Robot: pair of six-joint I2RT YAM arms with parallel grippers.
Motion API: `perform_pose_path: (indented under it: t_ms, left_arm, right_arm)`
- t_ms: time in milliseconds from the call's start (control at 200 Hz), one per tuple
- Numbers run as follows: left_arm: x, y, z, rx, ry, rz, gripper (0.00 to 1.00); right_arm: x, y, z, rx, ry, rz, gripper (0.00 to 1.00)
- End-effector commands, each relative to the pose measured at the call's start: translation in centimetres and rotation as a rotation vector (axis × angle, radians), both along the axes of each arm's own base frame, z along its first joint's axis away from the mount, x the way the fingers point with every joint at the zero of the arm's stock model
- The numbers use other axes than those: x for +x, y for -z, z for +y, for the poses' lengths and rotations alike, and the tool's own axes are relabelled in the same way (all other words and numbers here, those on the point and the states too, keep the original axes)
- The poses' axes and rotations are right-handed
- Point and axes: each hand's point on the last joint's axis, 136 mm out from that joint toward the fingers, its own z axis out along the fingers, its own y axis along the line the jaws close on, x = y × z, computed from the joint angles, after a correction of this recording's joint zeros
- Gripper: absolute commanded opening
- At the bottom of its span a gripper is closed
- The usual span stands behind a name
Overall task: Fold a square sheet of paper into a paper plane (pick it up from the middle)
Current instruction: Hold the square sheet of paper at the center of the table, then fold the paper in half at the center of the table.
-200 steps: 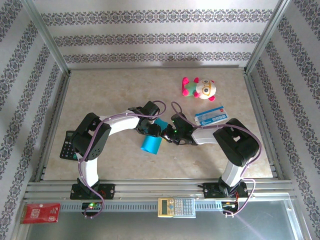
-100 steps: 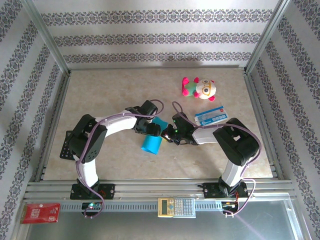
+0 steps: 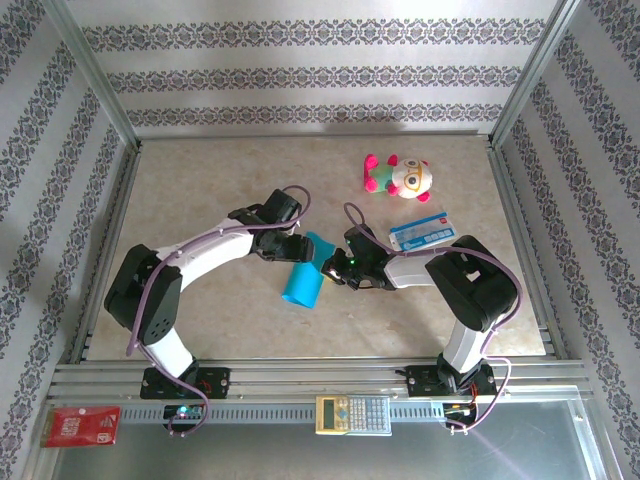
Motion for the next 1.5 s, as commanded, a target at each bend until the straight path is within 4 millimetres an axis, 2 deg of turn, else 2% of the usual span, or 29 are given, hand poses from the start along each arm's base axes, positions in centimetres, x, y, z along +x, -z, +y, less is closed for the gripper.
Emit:
perform_pose_path:
  t_ms: [0,180,335,475,645,759,1099,1494]
  left_arm:
    - [-0.5,-1.2,-1.7,-0.141,-0.017,0.035,0.52]
    - [-0.5,-0.8,-0.9,-0.105,-0.071,0.054,0.48]
    - [-0.7,-0.5,-1.0,-0.124,-0.107,0.089,0.46]
    - [-0.6,-0.2,-2.1,-0.173,-0.104,0.123,0.41]
    - [0.2,-0.7,-3.8,-0.251,-0.083,0.130,0.38]
    - [0.5,0.6,-4.2,-0.236,-0.083,0.164,0.37]
    - [1.5,5.0,-2.1,-0.179,-0.150,0.217,0.36]
    - [1.1,7.4,0.0,-0.155,-0.178,0.253,0.35]
  right_arm:
    - [-6.0,8.4,-6.4,-0.344,0.024,0.244,0.00]
    - [-6.0,8.4,-7.1,-0.412,0.010,0.233,0.00]
    - [-6.2,8.7,-7.6,-0.440,0.011,0.237,0.00]
    - [-6.4,9.0,-7.9,-0.448,0.014,0.240,0.00]
    - [-6.5,9.0,-8.0,-0.454,0.015,0.239,0.00]
    - [-6.5,9.1,-8.0,-0.454,0.016,0.240,0.00]
    - [-6.8,9.2,-8.4,-0.463,0.017,0.244,0.00]
    - [-7.1,9.5,-8.6,-0.473,0.016,0.251,0.00]
